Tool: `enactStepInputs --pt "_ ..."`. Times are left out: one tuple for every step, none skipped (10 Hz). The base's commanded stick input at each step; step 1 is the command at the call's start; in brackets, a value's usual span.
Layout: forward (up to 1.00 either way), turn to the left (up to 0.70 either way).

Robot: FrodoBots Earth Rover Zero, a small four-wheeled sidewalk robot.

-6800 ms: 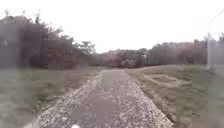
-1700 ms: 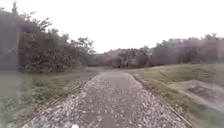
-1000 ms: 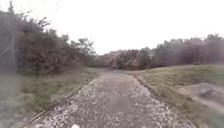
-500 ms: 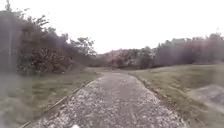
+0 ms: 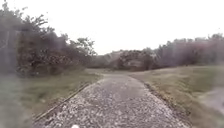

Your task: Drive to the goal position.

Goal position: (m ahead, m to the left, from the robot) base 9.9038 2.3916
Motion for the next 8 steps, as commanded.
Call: enactStepInputs --pt "0.70 0.00" --pt "0.70 0.00" --pt "0.70 0.00" --pt "0.70 0.00" --pt "0.70 0.00" --pt "0.70 0.00" --pt "0.70 0.00" --pt "0.70 0.00"
